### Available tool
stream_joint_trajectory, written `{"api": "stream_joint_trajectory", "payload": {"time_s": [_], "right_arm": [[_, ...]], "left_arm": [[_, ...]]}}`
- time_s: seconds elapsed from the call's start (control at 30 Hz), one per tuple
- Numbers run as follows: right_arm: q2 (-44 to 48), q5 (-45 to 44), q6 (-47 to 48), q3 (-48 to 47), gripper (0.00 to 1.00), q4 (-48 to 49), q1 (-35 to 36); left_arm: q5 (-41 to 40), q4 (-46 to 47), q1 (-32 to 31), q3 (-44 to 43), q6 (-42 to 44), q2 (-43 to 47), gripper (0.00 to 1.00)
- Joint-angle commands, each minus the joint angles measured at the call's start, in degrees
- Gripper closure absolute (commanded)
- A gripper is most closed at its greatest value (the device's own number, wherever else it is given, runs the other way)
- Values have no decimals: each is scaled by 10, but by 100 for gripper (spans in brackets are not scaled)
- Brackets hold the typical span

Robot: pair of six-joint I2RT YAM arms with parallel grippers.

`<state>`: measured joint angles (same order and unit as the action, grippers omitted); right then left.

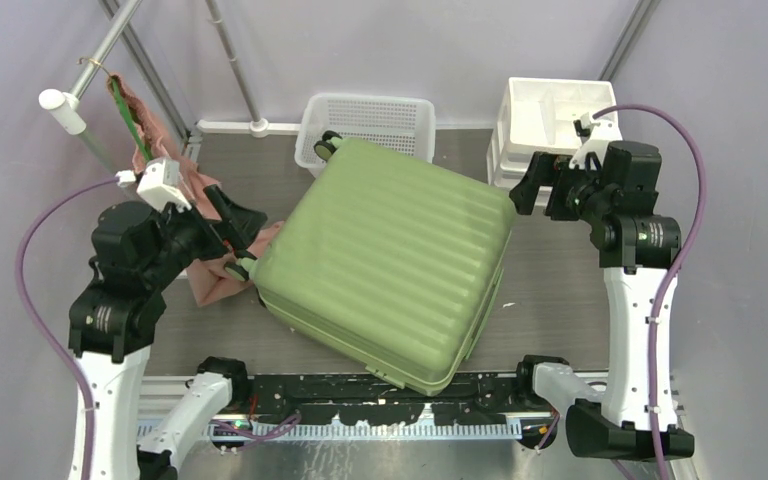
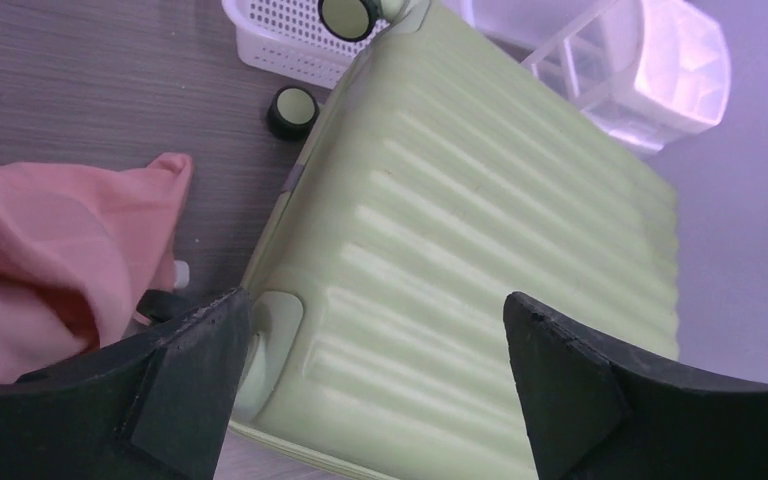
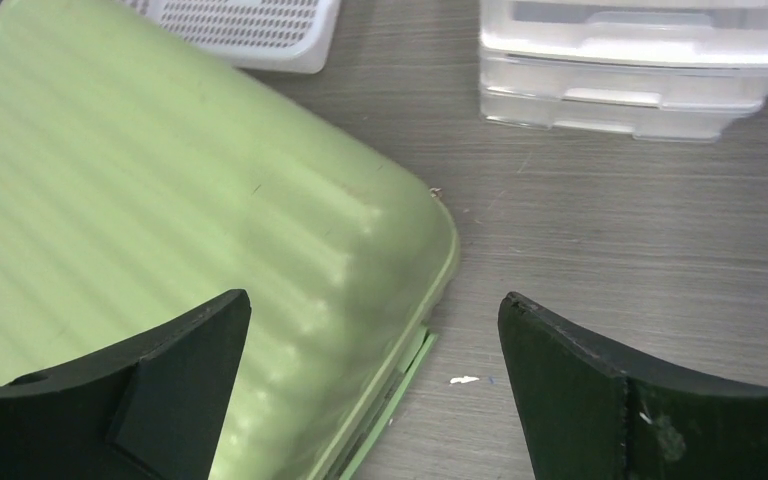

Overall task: Open, take out, and arrange the luggage
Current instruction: Adjust the storage box at the corner of the board.

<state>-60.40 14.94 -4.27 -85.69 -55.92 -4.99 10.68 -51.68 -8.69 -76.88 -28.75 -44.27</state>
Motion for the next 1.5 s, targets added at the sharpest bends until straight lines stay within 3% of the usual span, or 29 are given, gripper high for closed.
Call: {"api": "stream_joint_trajectory", "payload": {"time_s": [0.0,0.33,0.7,0.9,1.13,1.27,1.37,1.47], "right_arm": [[15,73,52,5,0,-13,3],[-28,136,106,5,0,-66,-34],[-48,210,129,22,0,-58,-111],[-109,297,129,-15,0,-10,-112],[-211,308,76,-100,0,40,-106],[-245,252,63,-125,0,80,-87],[-279,194,105,-169,0,85,-55],[-326,70,149,-234,0,75,-11]], "left_arm": [[22,2,16,2,-57,38,5],[19,-3,27,-1,-82,53,10],[12,144,30,40,-123,-12,11],[3,219,30,84,-147,-32,15],[12,235,30,103,-129,-45,16],[41,241,31,119,-129,-53,17],[67,265,30,137,-143,-54,20],[75,280,30,147,-150,-55,21]]}}
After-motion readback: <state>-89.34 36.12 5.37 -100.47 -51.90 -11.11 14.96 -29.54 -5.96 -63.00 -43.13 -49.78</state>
